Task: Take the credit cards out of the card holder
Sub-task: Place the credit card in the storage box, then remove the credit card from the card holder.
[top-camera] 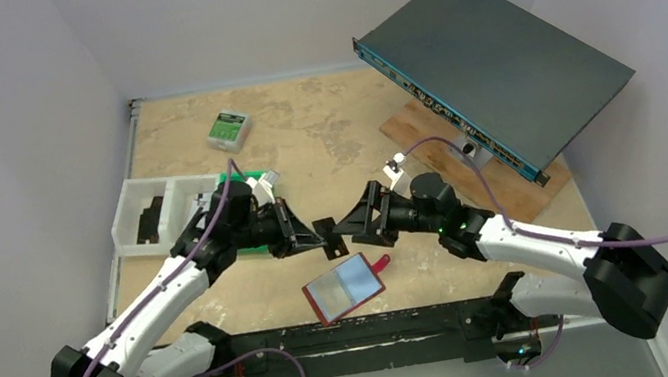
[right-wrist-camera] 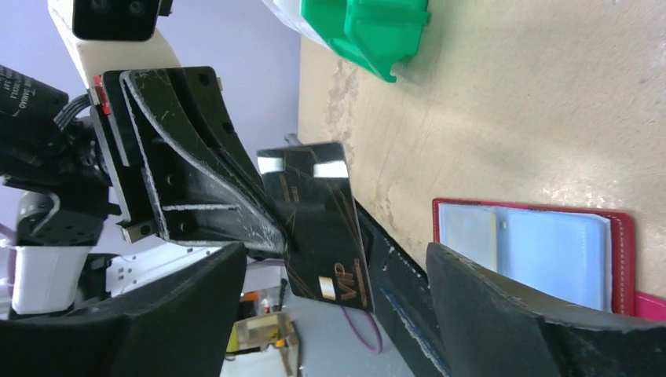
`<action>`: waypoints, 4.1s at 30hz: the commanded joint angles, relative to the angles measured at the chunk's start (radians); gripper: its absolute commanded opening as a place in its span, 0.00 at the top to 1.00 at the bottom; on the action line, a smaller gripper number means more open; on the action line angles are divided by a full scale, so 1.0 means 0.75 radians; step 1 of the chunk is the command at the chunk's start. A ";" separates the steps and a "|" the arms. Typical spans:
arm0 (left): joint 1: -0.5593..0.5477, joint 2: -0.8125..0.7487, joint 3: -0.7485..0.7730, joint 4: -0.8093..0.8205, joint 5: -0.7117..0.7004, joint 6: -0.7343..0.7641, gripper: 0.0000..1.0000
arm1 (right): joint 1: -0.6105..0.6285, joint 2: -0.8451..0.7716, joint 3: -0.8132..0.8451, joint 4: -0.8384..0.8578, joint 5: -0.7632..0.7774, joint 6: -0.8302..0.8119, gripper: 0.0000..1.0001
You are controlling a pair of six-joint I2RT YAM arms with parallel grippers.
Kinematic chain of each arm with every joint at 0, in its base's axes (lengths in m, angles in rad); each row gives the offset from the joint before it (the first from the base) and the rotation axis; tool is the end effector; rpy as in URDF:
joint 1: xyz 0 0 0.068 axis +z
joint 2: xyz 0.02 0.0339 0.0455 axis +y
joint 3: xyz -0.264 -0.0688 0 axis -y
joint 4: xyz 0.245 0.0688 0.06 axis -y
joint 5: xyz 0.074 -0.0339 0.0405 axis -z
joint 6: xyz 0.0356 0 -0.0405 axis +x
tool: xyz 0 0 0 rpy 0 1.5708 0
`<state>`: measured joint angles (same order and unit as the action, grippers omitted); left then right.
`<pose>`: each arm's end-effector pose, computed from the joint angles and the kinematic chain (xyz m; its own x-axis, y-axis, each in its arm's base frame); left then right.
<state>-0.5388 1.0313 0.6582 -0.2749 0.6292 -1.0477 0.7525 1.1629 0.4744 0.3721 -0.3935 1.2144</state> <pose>0.1749 -0.1290 0.2445 -0.9671 -0.2379 -0.0906 -0.0404 0.4947 -0.8681 0.1689 0.1768 0.2132 -0.9201 0.3242 -0.2198 -0.1002 0.3476 0.9323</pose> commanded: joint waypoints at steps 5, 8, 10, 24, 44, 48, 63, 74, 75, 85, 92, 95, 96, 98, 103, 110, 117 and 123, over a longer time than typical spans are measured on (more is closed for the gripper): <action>0.030 -0.105 0.333 -0.665 -0.540 0.251 1.00 | 0.002 -0.141 0.143 -0.398 0.233 -0.215 0.04; 0.038 -0.054 0.501 -0.927 -0.868 0.349 1.00 | 0.003 -0.143 0.172 -0.484 0.276 -0.279 0.01; 0.043 0.007 0.608 -1.070 -1.078 0.395 1.00 | 0.002 -0.142 0.191 -0.533 0.295 -0.313 0.01; 0.320 0.520 1.020 -1.373 -1.903 0.554 1.00 | 0.002 -0.079 0.298 -0.716 0.284 -0.476 0.01; 0.805 1.042 1.326 -1.232 -1.798 0.821 1.00 | 0.001 -0.092 0.346 -0.850 0.265 -0.560 0.01; 0.845 1.126 1.332 -1.212 -1.775 0.821 1.00 | -0.001 -0.076 0.366 -0.866 0.263 -0.575 0.01; 0.921 1.193 1.368 -1.229 -1.617 0.790 0.62 | 0.001 -0.024 0.381 -0.860 0.249 -0.608 0.01; 0.862 0.806 1.152 -1.156 -1.327 0.808 0.35 | 0.004 0.052 0.382 -0.859 0.326 -0.655 0.02; 0.842 0.756 1.113 -1.138 -1.267 0.806 0.35 | 0.006 0.056 0.380 -0.856 0.336 -0.657 0.02; 0.444 0.316 0.634 -0.888 -0.656 0.653 0.34 | 0.242 0.149 0.430 -0.850 0.543 -0.609 0.15; 0.229 0.141 0.294 -0.699 -0.547 0.474 0.33 | 0.434 0.314 0.492 -0.851 0.663 -0.531 0.32; 0.124 0.103 0.167 -0.627 -0.540 0.401 0.33 | 0.497 0.384 0.540 -0.875 0.712 -0.515 0.40; 0.093 0.090 0.137 -0.612 -0.545 0.380 0.34 | 0.516 0.411 0.564 -0.886 0.730 -0.512 0.42; 0.049 0.069 0.086 -0.582 -0.541 0.345 0.33 | 0.547 0.461 0.594 -0.907 0.755 -0.507 0.45; -0.010 0.020 -0.010 -0.553 -0.543 0.278 0.33 | 0.615 0.577 0.665 -0.937 0.798 -0.497 0.49; -0.010 -0.053 -0.094 -0.571 -0.607 0.209 0.33 | 0.690 0.692 0.754 -1.019 0.862 -0.481 0.50; -0.011 -0.062 -0.131 -0.555 -0.604 0.177 0.33 | 0.732 0.785 0.835 -1.090 0.906 -0.474 0.50; -0.010 -0.070 -0.147 -0.554 -0.591 0.173 0.33 | 0.735 0.865 0.870 -1.177 0.915 -0.441 0.51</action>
<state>-0.5446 0.9939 0.5579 -0.7185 0.1822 -0.9001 1.2980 1.7817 1.0901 -0.4412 0.2504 0.8474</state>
